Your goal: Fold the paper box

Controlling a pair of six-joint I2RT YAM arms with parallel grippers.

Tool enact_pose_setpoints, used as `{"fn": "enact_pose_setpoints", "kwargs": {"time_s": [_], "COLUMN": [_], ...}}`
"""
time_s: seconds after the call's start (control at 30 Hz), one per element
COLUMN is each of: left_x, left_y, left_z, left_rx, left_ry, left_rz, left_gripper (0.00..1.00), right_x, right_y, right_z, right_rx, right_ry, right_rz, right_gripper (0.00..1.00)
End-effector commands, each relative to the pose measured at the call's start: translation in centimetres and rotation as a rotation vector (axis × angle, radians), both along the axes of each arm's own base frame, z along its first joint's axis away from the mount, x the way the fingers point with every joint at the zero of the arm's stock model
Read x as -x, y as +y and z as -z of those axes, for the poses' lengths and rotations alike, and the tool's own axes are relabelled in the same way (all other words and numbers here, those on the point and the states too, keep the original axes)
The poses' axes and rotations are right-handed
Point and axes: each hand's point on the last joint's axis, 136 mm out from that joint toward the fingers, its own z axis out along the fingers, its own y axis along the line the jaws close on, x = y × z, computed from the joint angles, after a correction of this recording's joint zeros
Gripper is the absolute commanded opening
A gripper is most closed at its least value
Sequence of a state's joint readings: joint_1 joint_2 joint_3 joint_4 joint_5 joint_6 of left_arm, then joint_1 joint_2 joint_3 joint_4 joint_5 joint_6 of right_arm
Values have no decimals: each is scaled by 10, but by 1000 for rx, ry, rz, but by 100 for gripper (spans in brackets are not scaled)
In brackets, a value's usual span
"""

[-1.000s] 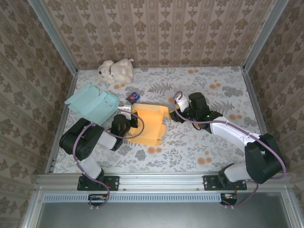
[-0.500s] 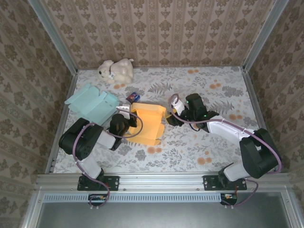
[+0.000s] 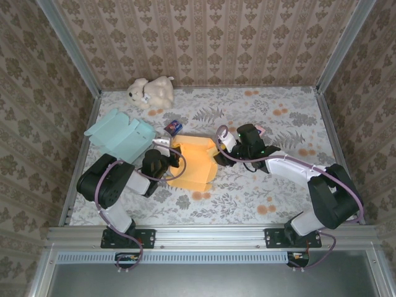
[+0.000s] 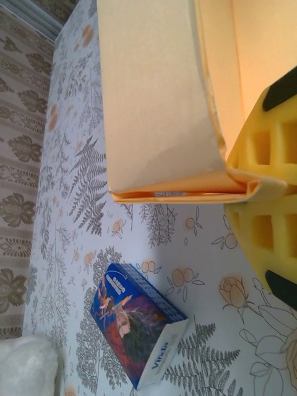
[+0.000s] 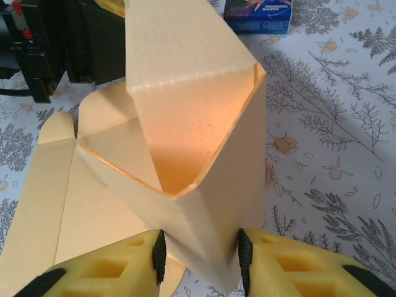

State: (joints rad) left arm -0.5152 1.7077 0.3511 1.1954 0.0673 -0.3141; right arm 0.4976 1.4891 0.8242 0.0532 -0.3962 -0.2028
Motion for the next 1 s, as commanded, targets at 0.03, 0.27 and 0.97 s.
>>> {"fn": "enact_pose_setpoints", "kwargs": {"time_s": [0.03,0.27,0.97], "left_x": [3,-4,12], "left_y": [-11,-9,-34], "left_z": [-22,-23,-16], "left_rx": [72,80,69], "left_ry": [-50,-32,52], "left_rz": [59,6,-48], "left_gripper": [0,0,0], "right_x": [-16,-14,-70], "right_y": [6,22,6], "right_z": [-14,-21,-17], "right_rx": [-7,-38,-31], "right_ry": [-59,-95,-275], "right_rz": [37,25,483], "right_gripper": [34,28,17]}}
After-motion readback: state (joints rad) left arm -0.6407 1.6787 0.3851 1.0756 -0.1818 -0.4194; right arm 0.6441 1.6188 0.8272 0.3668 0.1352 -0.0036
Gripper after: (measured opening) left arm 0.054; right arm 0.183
